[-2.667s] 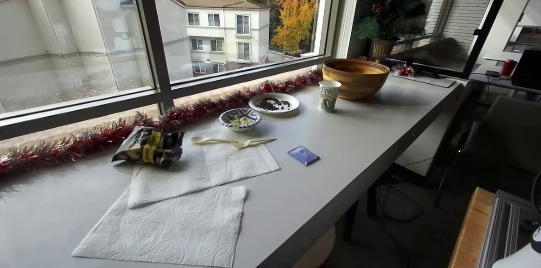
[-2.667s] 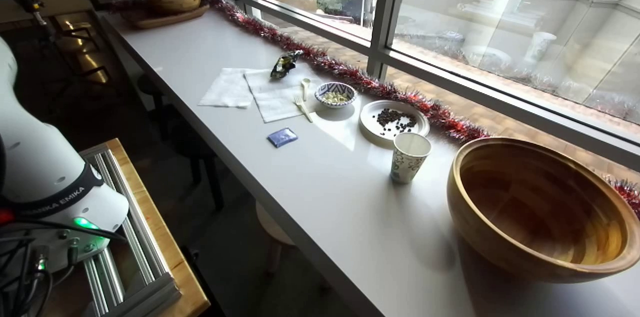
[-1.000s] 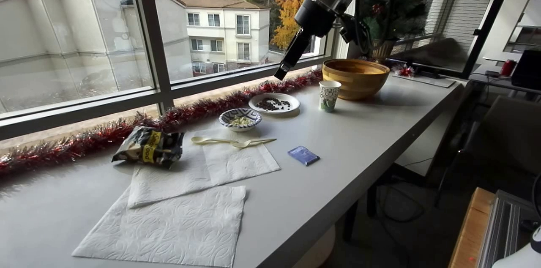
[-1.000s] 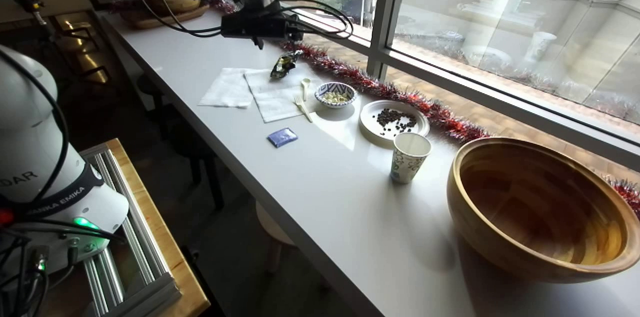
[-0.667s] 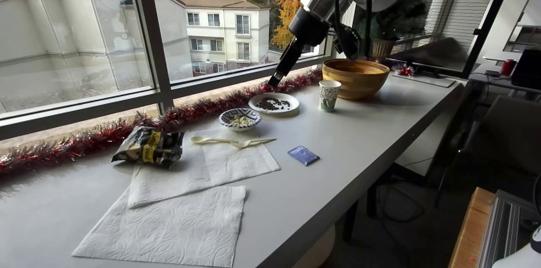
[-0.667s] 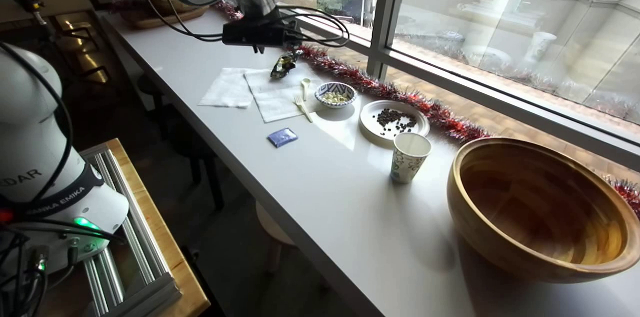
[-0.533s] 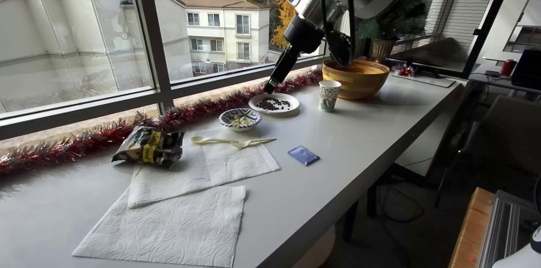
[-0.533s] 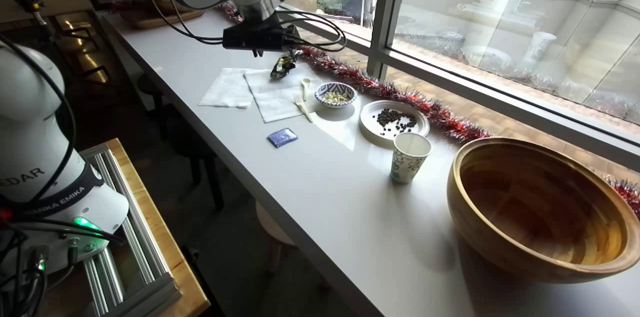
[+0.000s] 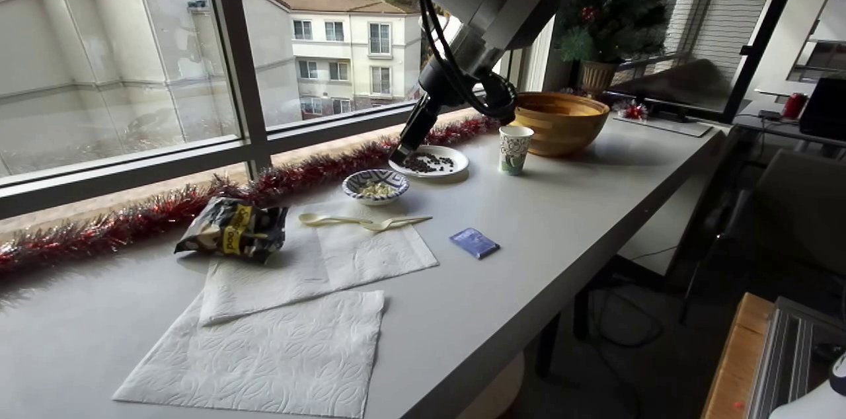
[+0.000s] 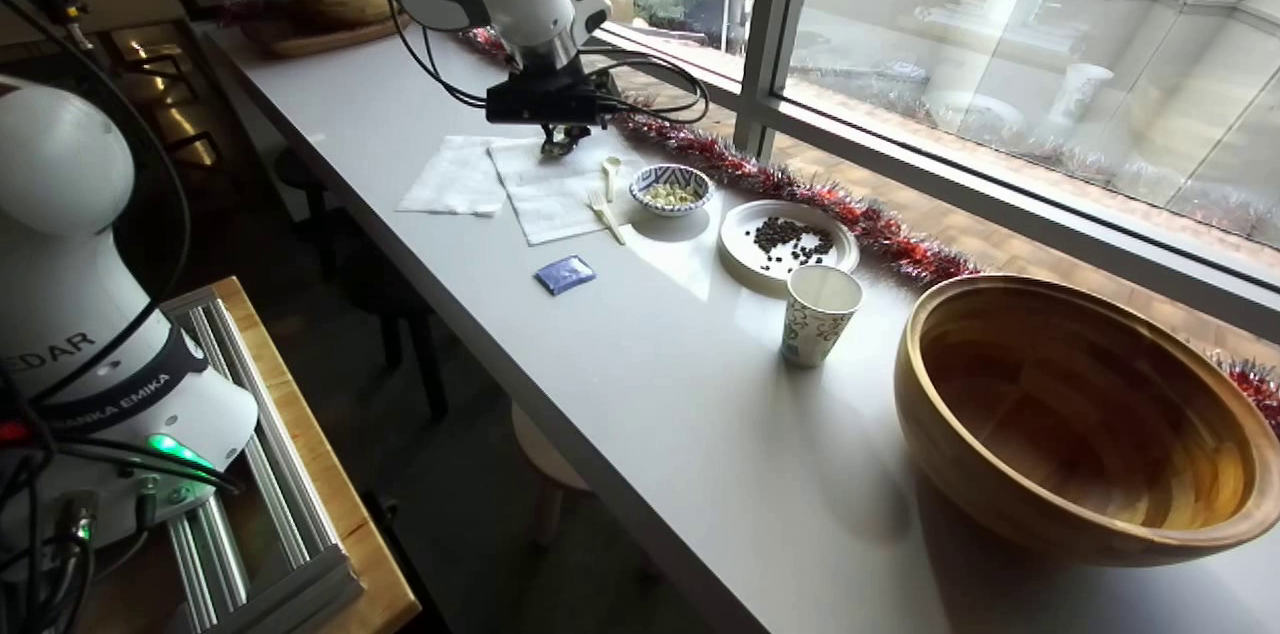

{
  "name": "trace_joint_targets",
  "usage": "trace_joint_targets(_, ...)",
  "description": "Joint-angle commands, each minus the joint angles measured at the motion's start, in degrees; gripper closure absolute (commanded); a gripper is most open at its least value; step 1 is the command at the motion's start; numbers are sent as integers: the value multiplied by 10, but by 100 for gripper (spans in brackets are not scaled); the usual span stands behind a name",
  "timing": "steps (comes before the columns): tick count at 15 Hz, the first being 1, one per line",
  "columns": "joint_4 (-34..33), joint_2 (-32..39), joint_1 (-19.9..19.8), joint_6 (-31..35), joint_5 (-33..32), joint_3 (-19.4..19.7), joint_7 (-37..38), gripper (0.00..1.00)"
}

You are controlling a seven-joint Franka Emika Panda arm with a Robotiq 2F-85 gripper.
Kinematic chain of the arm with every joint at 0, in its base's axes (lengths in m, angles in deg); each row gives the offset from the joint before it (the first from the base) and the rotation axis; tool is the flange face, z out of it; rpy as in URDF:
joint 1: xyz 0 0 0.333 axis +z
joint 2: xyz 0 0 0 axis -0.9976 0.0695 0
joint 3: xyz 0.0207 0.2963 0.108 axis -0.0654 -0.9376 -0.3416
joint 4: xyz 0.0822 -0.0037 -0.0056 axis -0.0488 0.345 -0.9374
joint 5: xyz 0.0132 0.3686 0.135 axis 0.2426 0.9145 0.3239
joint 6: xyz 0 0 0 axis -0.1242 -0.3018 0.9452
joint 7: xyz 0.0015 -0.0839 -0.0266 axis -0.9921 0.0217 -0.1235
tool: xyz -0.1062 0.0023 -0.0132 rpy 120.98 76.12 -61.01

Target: Use the white spoon to place some contents from the bowl into the cup.

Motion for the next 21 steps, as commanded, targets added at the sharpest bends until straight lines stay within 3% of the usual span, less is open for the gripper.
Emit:
trace_joint_targets(1, -85, 131, -40, -44, 132, -35, -107, 0)
trace_joint_targets(4, -135, 207, -72, -65, 203, -65, -160, 0)
trace_joint_targets(9, -212, 301, -102, -66, 234, -95, -175, 0)
trace_joint_targets(16, -263, 334, -111, -76, 222, -109, -157, 0)
trace_joint_targets(21, -297, 348, -126, -72, 256, -123, -179, 0)
